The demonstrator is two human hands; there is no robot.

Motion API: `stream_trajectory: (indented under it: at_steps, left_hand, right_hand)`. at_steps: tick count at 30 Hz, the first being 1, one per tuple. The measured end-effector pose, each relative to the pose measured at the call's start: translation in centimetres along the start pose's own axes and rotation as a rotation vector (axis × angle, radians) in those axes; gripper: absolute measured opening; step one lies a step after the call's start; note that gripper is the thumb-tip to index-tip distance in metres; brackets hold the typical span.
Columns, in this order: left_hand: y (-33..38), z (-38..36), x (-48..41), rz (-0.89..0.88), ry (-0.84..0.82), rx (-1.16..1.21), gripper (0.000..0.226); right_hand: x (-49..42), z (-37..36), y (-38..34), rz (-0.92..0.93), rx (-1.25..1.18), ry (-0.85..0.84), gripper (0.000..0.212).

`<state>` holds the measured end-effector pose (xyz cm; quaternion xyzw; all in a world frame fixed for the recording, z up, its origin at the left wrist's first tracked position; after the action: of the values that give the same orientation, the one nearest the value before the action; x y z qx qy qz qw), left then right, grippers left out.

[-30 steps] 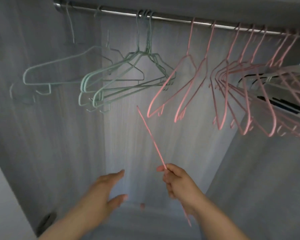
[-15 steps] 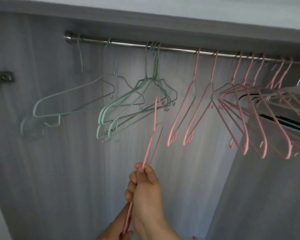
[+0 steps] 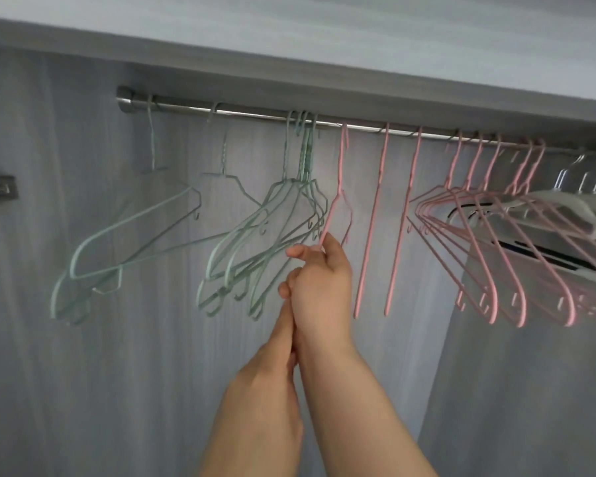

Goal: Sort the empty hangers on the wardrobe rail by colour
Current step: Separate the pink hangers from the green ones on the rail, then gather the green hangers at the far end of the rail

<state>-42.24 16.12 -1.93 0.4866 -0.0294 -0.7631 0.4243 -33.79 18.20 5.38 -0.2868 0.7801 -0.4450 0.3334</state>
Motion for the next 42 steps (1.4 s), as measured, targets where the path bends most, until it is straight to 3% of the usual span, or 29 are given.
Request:
stream_trajectory:
  at_steps: [5,12,15,18,20,22,24,26,27,29,31,32,35,36,40,42]
  left_hand:
    - [2.5,1.5,-1.9,0.018,0.051,0.285,0.057]
    - [2.6,1.1,-1.0,-0.089,0.135,0.148,0.058]
    - [3.0,1.0,-1.8,-0.07,0.161,0.305,0.061]
    - [3.2,0.5,-3.0,-0.084,0.126,0.349,0.05]
    - [3.3,0.6,-3.3,-0.088,0.09,0.216,0.044]
    - [3.0,1.2,-3.0,-0.151,0.159,0.164,0.033]
    - [2.7,2.1,-2.6,-0.185,0.258,0.185,0.028]
    - [2.4,2.5,-2.8,-0.197,0.31,0.116,0.03]
    - [2.2,2.4,-2.9,-0.169,0.316,0.07,0.034]
    - [1.7,2.1,-3.2,-0.113,0.29,-0.021,0.047]
    - [1.2,1.9,-3.6,-0.046,0.237,-0.068,0.052]
    - [1.0,1.9,-3.8,0.002,0.222,-0.062,0.055]
    - [0.3,1.8,-3.9,0.122,0.185,-0.038,0.057]
    - [0.1,1.6,-4.0,0.124,0.174,-0.024,0.052]
    - [-0.4,0.6,-4.1,0.076,0.104,0.106,0.035]
    - [-0.8,0.0,-4.5,0.06,0.127,0.131,0.034]
  right_hand:
    - [-2.8,-2.0,-1.6,0.078,0.02,0.071,0.034]
    - [-1.9,-0.4,-1.1,0.182,0.092,0.06,0.04]
    - [-3.1,-0.9,-1.7,0.205,0.081,0.069,0.024]
    - [-5.3,-1.2,-2.1,0.147,0.109,0.126,0.03]
    - [-6.3,-0.7,-2.0,0.039,0.079,0.132,0.031]
    - [-7.1,0.1,-1.6,-0.022,0.073,0.144,0.032]
    - [-7.5,0.8,-1.1,-0.033,0.154,0.153,0.034]
    - [-7.2,1.3,-0.5,-0.021,0.445,0.137,0.041]
    - [-6.4,1.6,-0.4,0.053,0.619,0.143,0.049]
    - [-3.3,1.1,-0.6,0.463,0.851,0.167,0.059]
    - [0.4,0.0,-0.6,0.864,0.897,0.123,0.058]
    - [1.5,-0.5,-0.7,0.905,0.877,0.043,0.056]
    - [1.3,-1.0,0.0,0.538,0.735,-0.245,0.056]
    - [0.4,-1.0,0.5,0.429,0.693,-0.271,0.057]
    - [-2.7,-1.6,3.0,0.11,0.543,-0.267,0.037]
    - [-3.4,-2.0,3.6,0.087,0.457,-0.189,0.031]
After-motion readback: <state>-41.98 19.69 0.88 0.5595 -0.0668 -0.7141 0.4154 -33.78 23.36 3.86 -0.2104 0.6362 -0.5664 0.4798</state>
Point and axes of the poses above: each hand's wrist, its own x-axis away from the middle knuckle, its own z-axis out of the back of the hand, y = z × x, the point moved 3 cm from there along -x, towards the middle knuckle, and after that the axes turned 6 degrees about y, right-handed, at the moved point
